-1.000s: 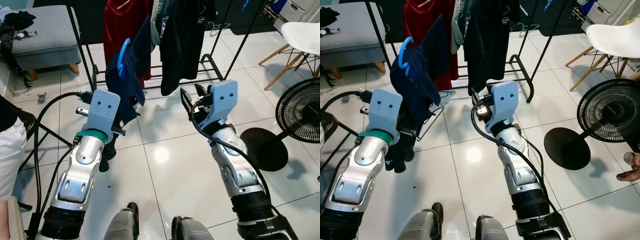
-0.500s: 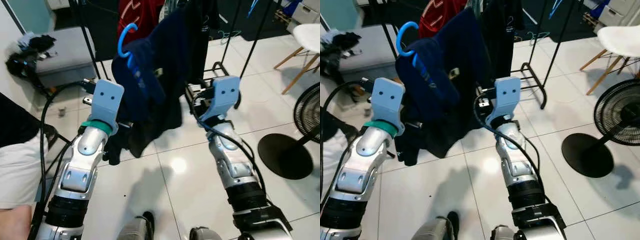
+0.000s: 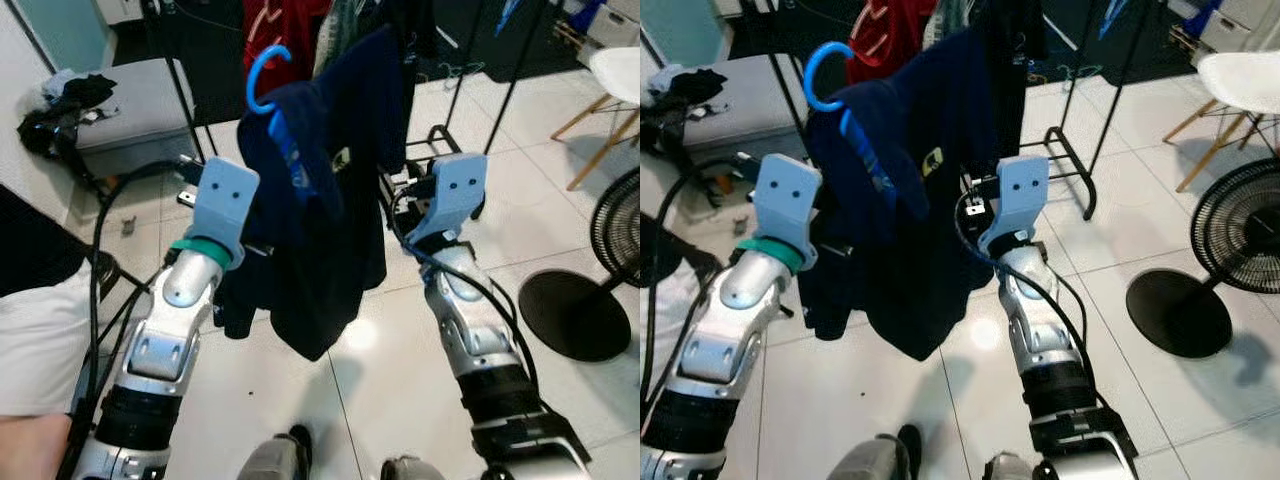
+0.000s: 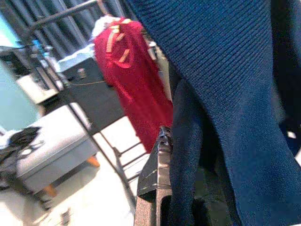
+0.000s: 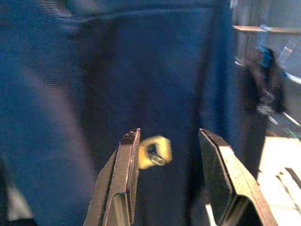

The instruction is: Hang hanger

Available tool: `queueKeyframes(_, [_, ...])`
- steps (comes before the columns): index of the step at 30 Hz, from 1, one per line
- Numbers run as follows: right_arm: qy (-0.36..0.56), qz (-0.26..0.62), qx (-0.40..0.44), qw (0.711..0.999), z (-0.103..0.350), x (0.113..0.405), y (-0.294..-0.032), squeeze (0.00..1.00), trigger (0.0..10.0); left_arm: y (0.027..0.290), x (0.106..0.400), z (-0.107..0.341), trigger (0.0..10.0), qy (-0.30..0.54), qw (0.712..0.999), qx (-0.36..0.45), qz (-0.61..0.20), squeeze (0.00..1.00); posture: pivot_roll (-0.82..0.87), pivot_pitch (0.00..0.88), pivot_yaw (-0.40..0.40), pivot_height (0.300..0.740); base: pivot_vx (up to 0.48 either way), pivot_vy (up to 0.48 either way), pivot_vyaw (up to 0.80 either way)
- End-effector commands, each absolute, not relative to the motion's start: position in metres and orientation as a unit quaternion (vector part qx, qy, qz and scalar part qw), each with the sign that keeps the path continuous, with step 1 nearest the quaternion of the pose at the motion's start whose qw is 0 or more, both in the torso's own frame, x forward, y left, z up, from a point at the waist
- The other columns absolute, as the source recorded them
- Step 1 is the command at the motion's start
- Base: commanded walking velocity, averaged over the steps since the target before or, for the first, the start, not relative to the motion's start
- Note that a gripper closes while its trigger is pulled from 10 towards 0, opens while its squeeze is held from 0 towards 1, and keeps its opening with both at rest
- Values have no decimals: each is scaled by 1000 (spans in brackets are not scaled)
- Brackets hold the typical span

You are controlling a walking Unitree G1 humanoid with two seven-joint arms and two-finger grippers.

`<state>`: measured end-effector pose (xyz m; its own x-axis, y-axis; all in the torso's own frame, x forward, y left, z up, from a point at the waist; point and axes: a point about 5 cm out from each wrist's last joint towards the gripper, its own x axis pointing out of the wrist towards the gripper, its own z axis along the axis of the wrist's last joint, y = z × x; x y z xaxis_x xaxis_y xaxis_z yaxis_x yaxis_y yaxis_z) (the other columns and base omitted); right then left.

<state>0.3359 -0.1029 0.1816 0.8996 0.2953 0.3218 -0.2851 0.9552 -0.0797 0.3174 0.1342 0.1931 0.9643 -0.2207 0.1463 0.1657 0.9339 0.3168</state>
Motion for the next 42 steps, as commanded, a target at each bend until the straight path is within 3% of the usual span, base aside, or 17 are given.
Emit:
queueKeyframes(1, [-160, 160, -26, 974, 175, 333, -96, 0, 10000, 134, 317, 200, 10000, -116, 977, 151, -92, 0, 14, 13, 122, 740, 360, 0, 725])
queueKeyframes(11, [-159, 153, -26, 975, 175, 337, -103, 0, 10000, 132, 318, 199, 10000, -118, 977, 149, -92, 0, 10, 21, 107, 740, 377, 0, 727])
queueKeyframes(33, [-165, 115, 25, 979, 176, 337, -120, 0, 10000, 109, 316, 210, 10000, -155, 963, 159, -155, 0, -4, 29, 103, 740, 431, 0, 0])
queueKeyframes(42, [-164, 103, 24, 981, 175, 337, -126, 0, 10000, 99, 315, 218, 10000, -170, 953, 169, -184, 0, -10, 32, 110, 740, 421, 0, -583])
